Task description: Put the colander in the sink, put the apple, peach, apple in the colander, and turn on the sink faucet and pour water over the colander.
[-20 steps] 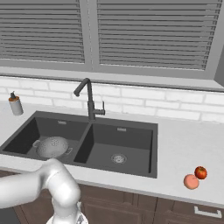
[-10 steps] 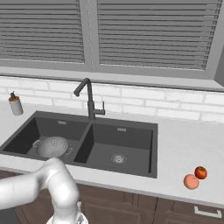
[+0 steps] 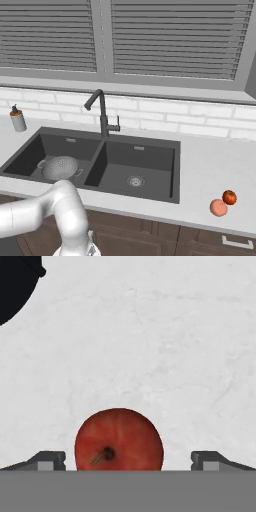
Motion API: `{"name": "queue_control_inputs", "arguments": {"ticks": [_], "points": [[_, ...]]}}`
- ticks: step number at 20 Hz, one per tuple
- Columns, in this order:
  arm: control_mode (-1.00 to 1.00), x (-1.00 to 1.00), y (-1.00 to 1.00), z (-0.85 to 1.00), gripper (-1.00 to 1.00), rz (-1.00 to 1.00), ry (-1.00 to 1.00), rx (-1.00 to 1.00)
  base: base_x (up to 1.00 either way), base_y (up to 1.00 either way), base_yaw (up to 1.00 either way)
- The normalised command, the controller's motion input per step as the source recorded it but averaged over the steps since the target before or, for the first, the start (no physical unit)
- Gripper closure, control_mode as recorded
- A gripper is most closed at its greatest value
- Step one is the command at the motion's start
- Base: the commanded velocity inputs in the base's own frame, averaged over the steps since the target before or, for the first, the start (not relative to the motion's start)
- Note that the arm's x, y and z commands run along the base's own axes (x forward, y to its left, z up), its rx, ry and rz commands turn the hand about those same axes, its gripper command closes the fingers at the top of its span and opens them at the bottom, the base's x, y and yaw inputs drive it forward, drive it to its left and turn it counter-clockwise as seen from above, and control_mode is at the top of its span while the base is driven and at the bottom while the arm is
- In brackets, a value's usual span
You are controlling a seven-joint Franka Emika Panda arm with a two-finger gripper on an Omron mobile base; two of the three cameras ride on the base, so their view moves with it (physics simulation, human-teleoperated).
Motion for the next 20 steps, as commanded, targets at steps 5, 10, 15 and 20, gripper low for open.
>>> {"name": "queue_control_inputs", "arguments": {"ticks": [5,10,15,20], "points": [[-1.00,0.00,0.24,-0.25,-1.00,-0.01,0.05,0.00,0.00,0.00,0.00],[-1.00,0.08,0.17,-0.18,-1.00,-0.01,0.00,0.00,0.00,0.00,0.00],[-1.00,0.07,0.09,-0.25,1.00,-0.01,0.08,0.00,0.00,0.00,0.00],[-1.00,-0.02,-0.12,-0.20,1.00,-0.02,0.12,0.00,0.00,0.00,0.00]]}}
